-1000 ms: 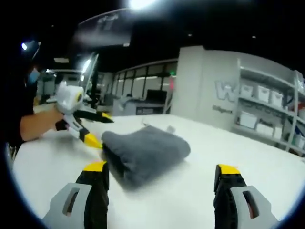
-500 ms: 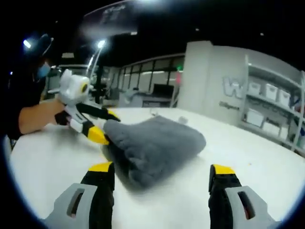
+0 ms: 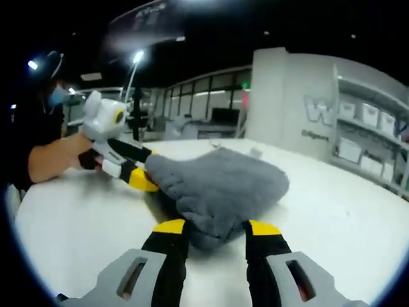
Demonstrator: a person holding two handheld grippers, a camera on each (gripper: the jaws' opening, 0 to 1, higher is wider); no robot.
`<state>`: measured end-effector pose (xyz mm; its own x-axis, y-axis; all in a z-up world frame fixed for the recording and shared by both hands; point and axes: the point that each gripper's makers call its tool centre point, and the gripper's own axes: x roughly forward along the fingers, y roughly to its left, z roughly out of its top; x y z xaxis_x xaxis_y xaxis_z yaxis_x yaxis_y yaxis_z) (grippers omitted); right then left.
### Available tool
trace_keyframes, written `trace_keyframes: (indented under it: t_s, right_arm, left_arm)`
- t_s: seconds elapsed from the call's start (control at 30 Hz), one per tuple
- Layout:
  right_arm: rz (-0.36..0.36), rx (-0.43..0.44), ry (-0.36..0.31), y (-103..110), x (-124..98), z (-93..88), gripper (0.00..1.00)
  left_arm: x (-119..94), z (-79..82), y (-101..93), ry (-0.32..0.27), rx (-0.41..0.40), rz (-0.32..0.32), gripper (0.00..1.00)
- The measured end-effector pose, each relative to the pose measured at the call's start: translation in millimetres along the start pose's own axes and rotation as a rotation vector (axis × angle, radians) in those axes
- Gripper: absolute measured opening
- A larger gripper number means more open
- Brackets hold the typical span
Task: Open the folded towel by lifting each exposed corner and separating the folded layers until the towel lies flat within the target outline without major curled edges
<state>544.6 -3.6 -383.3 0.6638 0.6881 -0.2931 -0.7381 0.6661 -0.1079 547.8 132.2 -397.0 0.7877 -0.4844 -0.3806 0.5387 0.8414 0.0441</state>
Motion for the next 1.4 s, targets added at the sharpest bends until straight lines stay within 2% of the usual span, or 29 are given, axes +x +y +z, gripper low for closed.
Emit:
trace_keyframes:
  t_s: [0.13, 0.27, 0.43, 0.63, 1.07, 1.23, 1.4]
  right_arm:
    - [-0.008, -0.002, 0.009, -1, -1, 0.0, 0.31]
    - [-0.008, 0.016, 0.010, 1, -2, 0.1, 0.22]
    - [-0.016, 0.050, 0.043, 2, -3, -3.0, 0.15]
    - [-0.015, 0.056, 0.043, 3, -6, -1.9, 0.12]
    - [-0.018, 0.030, 0.059, 4, -10, -3.1, 0.08]
    - [-0.017, 0.033, 0.080, 6, -18, -6.5, 0.06]
    - [-0.007, 0.041, 0.094, 15, -27, -5.8, 0.06]
  left_arm:
    - [1, -0.9, -1.9, 0.002, 0.026, -0.005, 0.45]
    - [2, -1.1, -3.3, 0.003, 0.011, -0.028, 0.39]
    - [4, -3.0, -6.8, 0.006, 0.005, -0.060, 0.29]
    - [5, -4.2, -9.9, 0.006, -0.012, -0.091, 0.22]
    - [5, -5.5, -14.1, 0.021, -0.022, -0.120, 0.17]
    - [1, -5.9, -19.4, 0.032, -0.031, -0.139, 0.13]
    - [-1, -5.8, -23.2, 0.038, -0.010, -0.133, 0.11]
